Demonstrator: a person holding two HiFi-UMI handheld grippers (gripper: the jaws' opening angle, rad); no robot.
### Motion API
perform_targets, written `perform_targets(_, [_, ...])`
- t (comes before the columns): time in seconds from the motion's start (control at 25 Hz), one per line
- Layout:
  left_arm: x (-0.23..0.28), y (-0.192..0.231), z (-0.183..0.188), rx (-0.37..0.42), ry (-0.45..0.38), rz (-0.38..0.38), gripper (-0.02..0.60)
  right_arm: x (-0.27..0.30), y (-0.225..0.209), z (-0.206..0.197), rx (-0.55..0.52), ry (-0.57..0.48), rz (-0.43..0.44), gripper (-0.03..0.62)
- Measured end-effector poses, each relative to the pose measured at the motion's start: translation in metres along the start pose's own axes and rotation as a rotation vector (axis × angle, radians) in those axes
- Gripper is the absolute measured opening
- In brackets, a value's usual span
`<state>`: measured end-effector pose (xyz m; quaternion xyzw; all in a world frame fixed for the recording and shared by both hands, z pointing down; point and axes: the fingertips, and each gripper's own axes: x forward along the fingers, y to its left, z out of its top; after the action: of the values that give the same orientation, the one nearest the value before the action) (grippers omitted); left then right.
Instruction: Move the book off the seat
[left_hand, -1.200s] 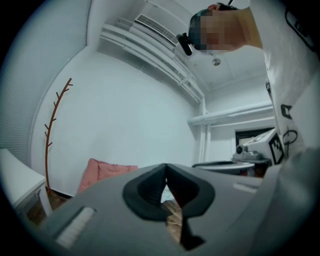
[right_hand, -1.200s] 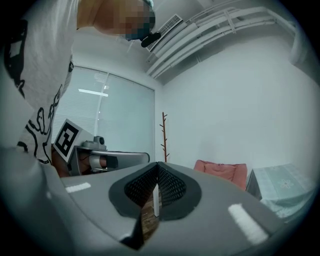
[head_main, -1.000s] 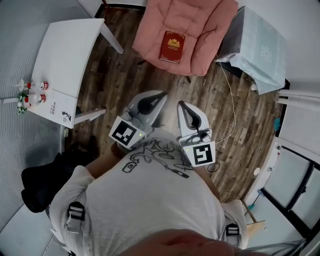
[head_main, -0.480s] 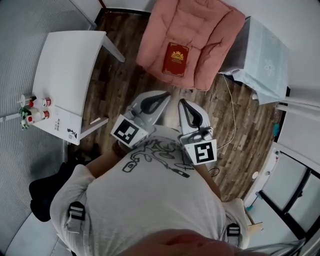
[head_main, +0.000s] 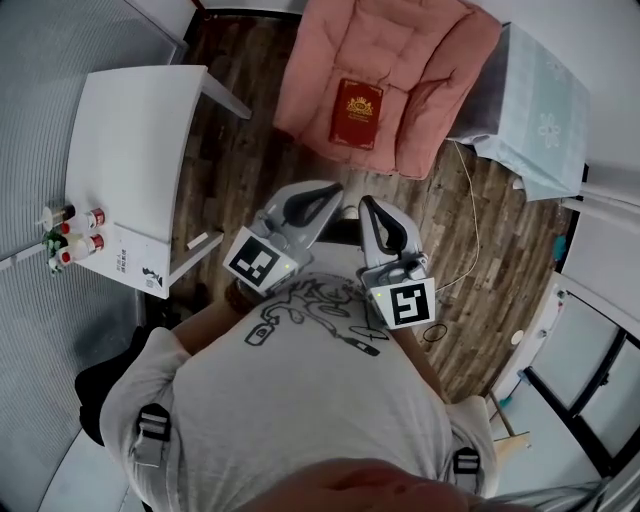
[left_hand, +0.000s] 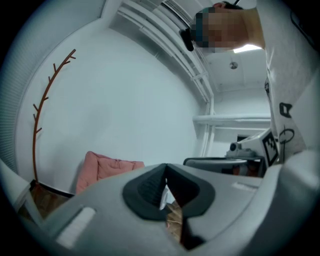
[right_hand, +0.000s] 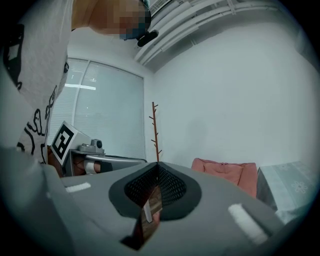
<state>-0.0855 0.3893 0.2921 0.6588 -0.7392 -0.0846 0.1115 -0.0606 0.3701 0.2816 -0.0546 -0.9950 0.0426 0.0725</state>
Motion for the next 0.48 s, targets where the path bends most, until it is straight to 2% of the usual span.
perform_targets(0.2, [0.016,0.016,-0.007,-0.028,0.023,-0.001,0.003,0.012,-0.019,-0.008,0.022,0.029,-0.017,0.006])
perform_targets(0.48, [0.049,0.042,-0.009,-0.017,0.033,0.024,0.004,0.038,-0.053,-0.011,0.034,0.03,0.001,0.006])
